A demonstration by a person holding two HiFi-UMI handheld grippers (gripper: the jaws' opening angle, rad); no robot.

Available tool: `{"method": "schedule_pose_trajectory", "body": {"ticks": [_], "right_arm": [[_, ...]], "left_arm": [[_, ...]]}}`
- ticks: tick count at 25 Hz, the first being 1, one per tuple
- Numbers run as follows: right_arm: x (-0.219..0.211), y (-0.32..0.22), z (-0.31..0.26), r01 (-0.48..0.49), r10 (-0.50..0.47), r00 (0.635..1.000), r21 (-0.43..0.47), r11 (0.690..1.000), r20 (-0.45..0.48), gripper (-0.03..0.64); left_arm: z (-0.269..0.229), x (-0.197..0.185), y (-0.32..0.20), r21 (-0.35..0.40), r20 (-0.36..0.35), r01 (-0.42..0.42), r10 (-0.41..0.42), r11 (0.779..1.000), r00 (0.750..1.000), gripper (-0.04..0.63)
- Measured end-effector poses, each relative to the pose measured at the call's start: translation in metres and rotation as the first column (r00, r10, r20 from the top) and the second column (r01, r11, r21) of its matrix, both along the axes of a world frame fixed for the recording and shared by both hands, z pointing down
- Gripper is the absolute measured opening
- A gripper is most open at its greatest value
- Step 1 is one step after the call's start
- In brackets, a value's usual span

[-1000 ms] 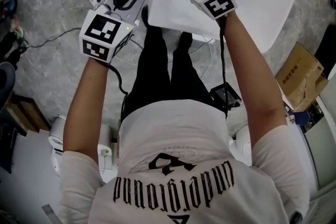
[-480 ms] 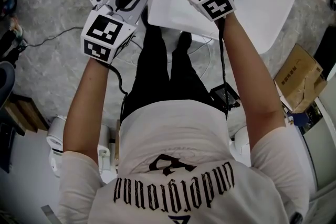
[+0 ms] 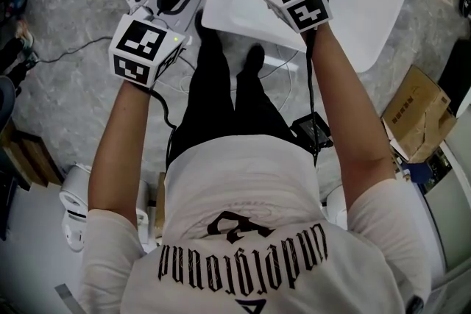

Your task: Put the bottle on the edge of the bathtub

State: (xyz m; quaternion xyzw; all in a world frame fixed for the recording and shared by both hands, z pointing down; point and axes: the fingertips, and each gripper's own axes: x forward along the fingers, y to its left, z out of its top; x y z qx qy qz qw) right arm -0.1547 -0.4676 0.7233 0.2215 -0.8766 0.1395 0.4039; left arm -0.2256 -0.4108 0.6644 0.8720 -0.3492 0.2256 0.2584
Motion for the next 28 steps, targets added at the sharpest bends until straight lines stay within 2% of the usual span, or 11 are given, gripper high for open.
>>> {"method": "schedule_pose_trajectory", "body": {"ticks": [6,9,14,17,20,23,28], "right_arm": [[0.072,0.059,-0.072,-0.024,0.022,0.998,0.049,0.998,0.051,0.225],[0.075,0.083,-0.102,-0.004,-0.002,0.997,0.085,0.996,0.075,0.209],[0.072,0.117,-0.152,0.049,-0.065,0.991,0.134,0.990,0.118,0.167],[0.092,0.144,-0.207,0.071,-0.103,0.982,0.195,0.978,0.160,0.130],[0.104,0.174,-0.252,0.078,-0.127,0.967,0.222,0.972,0.219,0.100],[0.116,0.207,-0.284,0.088,-0.151,0.955,0.243,0.966,0.254,0.071],[0.131,0.233,-0.325,0.086,-0.173,0.935,0.276,0.957,0.310,0.031]], "left_arm": [[-0.067,0.059,0.043,0.072,0.011,0.040,-0.040,0.997,0.999,0.006],[-0.093,0.055,0.060,0.118,0.011,0.071,-0.073,0.990,0.997,0.006],[-0.133,0.049,0.088,0.150,-0.010,0.118,-0.117,0.982,0.993,0.006],[-0.185,0.072,0.115,0.226,-0.023,0.128,-0.126,0.966,0.992,0.006],[-0.227,0.083,0.136,0.281,-0.045,0.177,-0.172,0.943,0.984,0.006],[-0.253,0.094,0.158,0.310,-0.066,0.208,-0.197,0.928,0.978,0.006],[-0.284,0.102,0.182,0.369,-0.045,0.195,-0.192,0.909,0.980,0.006]]}}
